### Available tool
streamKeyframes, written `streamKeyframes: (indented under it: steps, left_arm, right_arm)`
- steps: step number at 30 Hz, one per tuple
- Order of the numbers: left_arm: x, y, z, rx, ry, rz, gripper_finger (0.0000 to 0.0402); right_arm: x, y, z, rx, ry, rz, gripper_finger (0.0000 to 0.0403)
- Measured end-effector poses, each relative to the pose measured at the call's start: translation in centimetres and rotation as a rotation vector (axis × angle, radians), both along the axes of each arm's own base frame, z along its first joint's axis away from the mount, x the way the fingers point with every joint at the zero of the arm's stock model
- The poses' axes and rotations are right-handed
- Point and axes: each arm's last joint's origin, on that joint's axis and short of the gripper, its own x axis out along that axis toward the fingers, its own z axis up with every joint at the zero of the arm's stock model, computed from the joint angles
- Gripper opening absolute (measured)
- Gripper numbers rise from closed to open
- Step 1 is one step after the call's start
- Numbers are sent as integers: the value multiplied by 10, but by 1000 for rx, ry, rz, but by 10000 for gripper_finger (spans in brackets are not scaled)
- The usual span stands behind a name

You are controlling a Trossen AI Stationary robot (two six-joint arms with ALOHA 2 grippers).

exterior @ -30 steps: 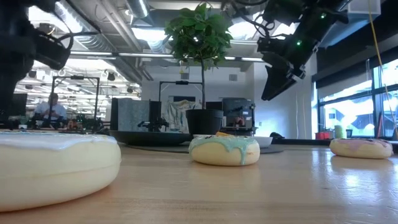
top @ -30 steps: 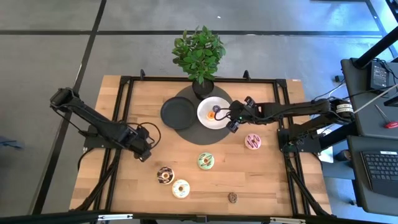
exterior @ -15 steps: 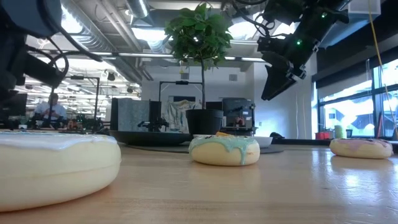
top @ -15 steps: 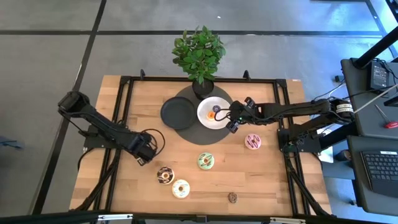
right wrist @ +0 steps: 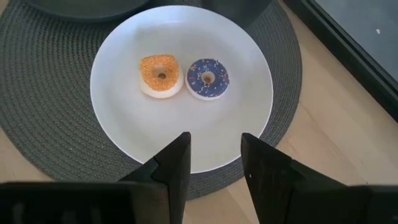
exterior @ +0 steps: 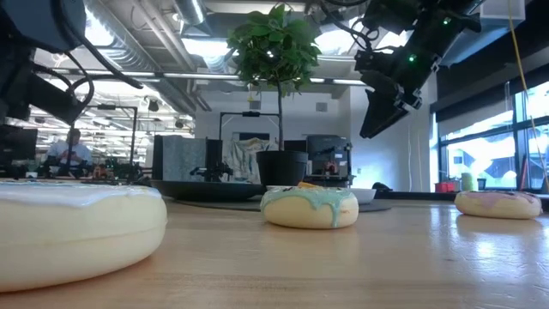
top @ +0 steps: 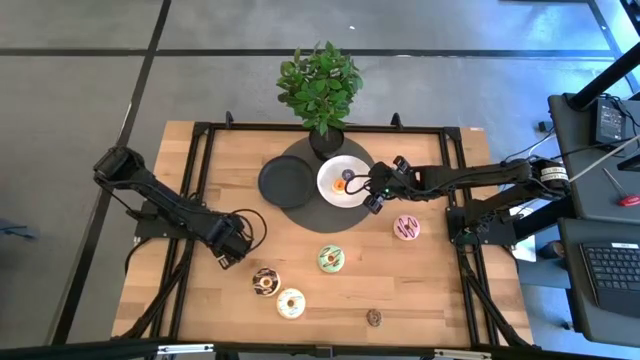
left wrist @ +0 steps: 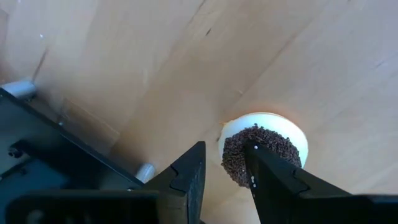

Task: Pick & Place donuts
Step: Put the small black donut on the white plate

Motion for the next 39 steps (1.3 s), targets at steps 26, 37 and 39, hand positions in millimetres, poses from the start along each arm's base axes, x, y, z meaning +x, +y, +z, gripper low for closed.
streamKeyframes:
  steps: [26,37,39]
  left_arm:
    - [-1,-2,0,-102,37,-229,97]
    - [-2,-3,8,-177,74,-340,85]
    - [0,-4,17,-174,41,-345,82]
  right_arm:
    - [1,0,1,14,-30,-22,142]
    - [2,0,1,26,-44,-42,142]
    - [2,0,1,25,-51,-42,142]
